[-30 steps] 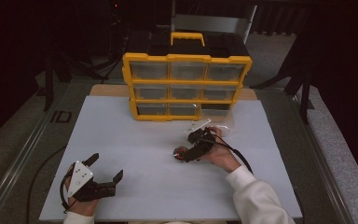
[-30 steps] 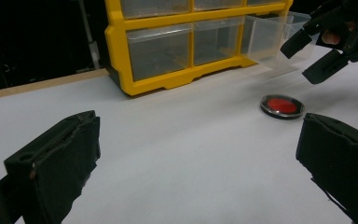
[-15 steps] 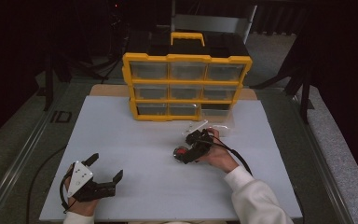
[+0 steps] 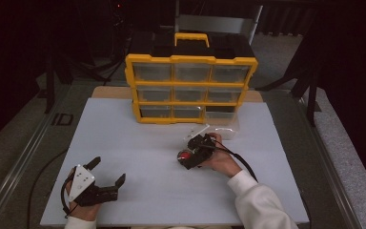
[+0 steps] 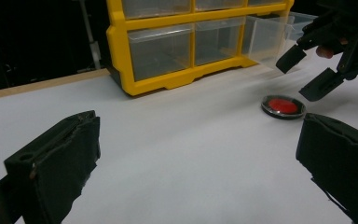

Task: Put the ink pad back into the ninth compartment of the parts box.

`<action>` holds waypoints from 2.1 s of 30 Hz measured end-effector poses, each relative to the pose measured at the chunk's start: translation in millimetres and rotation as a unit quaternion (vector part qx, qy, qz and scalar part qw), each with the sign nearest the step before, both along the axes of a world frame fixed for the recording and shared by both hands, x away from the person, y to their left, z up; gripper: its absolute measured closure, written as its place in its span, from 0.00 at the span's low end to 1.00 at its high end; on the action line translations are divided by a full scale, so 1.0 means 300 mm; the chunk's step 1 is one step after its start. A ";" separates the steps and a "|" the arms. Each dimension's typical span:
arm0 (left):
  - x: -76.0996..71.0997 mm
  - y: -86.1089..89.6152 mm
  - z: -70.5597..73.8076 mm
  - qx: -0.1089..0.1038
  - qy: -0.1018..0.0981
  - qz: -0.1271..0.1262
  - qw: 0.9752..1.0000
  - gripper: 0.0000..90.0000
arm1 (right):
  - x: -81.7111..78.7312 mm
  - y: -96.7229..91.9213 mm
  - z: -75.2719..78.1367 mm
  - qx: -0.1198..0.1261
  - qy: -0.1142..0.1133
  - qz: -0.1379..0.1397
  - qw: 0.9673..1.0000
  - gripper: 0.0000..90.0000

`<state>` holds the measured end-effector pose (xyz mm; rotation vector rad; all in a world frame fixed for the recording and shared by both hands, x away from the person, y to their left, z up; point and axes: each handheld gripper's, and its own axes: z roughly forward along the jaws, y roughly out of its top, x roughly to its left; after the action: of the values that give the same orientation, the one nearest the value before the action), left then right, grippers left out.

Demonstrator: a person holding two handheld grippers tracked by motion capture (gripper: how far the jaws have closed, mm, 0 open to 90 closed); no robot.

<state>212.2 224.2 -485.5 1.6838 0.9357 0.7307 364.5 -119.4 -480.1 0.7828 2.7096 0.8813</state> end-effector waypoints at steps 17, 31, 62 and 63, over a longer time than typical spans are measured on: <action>0.000 0.000 0.000 0.001 0.000 0.000 1.000 0.00 | -0.007 0.020 -0.023 -0.012 0.002 0.011 1.000 0.10; 0.000 0.000 0.000 0.000 0.000 0.000 1.000 0.00 | -0.012 0.031 -0.037 -0.018 0.002 0.012 1.000 0.10; 0.000 0.001 0.001 0.001 0.001 0.003 1.000 0.00 | 0.006 0.043 -0.085 -0.044 0.011 0.000 0.999 0.17; 0.000 0.001 0.001 0.001 0.000 0.003 1.000 0.00 | 0.006 0.043 -0.087 -0.046 0.011 0.000 0.999 0.19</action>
<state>212.2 224.4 -485.3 1.6837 0.9405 0.7343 366.4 -106.5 -506.0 0.7784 2.7471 0.7452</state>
